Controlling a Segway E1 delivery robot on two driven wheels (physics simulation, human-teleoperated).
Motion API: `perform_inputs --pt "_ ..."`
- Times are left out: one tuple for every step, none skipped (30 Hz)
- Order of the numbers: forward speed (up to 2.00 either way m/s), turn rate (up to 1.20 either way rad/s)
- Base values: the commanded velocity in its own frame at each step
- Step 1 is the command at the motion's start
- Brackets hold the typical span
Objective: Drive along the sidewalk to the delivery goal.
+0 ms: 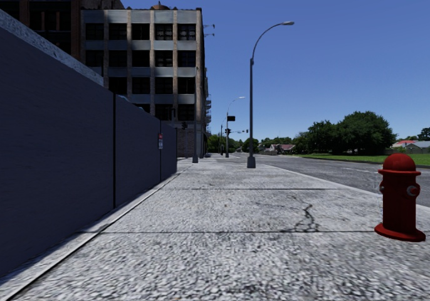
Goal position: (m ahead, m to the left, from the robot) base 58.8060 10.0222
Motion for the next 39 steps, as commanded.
perform_inputs --pt "2.0 0.0" --pt "2.0 0.0" --pt "2.0 0.0" --pt "2.0 0.0" --pt "2.0 0.0" --pt "2.0 0.0" --pt "2.0 0.0" --pt "2.0 0.0" --pt "2.0 0.0" --pt "2.0 0.0" --pt "2.0 0.0" --pt "2.0 0.0" --pt "2.0 0.0" --pt "2.0 0.0" --pt "2.0 0.0" --pt "2.0 0.0" --pt "2.0 0.0" --pt "2.0 0.0" --pt "2.0 0.0" --pt "2.0 0.0" --pt "2.0 0.0" --pt "2.0 0.0" --pt "2.0 0.0" --pt "2.0 0.0" --pt "2.0 0.0" --pt "2.0 0.0" --pt "2.0 0.0" --pt "2.0 0.0" --pt "2.0 0.0" --pt "2.0 0.0" --pt "2.0 0.0" --pt "2.0 0.0" --pt "2.0 0.0" --pt "2.0 0.0" --pt "2.0 0.0" --pt "2.0 0.0" --pt "2.0 0.0" --pt "2.0 0.0" --pt "2.0 0.0"
